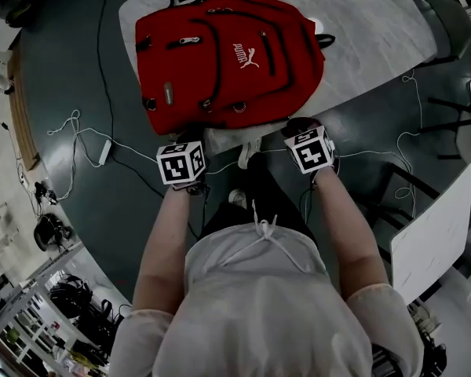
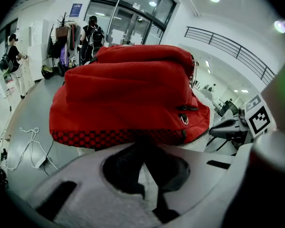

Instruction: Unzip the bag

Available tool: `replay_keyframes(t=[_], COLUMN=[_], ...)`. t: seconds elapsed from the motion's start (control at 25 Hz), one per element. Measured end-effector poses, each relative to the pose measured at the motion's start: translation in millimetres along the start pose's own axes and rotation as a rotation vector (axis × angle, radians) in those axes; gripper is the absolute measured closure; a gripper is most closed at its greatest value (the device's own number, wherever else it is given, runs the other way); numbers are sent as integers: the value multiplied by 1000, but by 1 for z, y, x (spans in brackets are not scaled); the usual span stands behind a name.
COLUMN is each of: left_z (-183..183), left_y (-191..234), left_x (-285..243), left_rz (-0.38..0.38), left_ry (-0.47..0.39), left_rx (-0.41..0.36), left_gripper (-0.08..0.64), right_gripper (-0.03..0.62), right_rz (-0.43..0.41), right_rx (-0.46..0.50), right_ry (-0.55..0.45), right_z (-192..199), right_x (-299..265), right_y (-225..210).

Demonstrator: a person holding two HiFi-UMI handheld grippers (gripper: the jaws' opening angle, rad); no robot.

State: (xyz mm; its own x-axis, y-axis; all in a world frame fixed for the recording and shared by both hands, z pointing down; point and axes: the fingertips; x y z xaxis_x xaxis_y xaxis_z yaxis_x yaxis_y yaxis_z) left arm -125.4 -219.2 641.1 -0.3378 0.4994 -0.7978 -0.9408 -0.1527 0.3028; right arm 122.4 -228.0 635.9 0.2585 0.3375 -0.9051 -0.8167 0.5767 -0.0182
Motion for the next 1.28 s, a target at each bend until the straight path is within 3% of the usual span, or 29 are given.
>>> replay_keyframes(t=[0.28,0.52,0.84,1.28], left_z=[1,1,1,1], left_y=[1,-1,-2,-2], left_x=[2,1,0,-1], left_rz=[-29,-44,-51,-59], left_ry=[3,1,0,-3], left_rx=[-56,-104,-126,-133], left_gripper=[541,541,541,541], right_gripper=[565,565,565,561], right_rz=[52,105,149,215], right_rx=[-18,35,25,-23], right_ry=[10,25,46,5], right_z=[4,1,-3,-4], right_x=[3,4,3,3], right_y=[-31,-61,-90,-91])
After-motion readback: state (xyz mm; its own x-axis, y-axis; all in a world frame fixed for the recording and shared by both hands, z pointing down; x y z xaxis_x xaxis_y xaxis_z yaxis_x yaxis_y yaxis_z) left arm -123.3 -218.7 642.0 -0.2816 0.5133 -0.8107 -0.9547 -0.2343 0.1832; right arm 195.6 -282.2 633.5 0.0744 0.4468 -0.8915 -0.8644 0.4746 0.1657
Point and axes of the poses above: the fingertips, and each gripper's own axes: x backward along the fingers, y to its left, z out of its underside, and after that the axes turned 3 degrees about y, right-handed
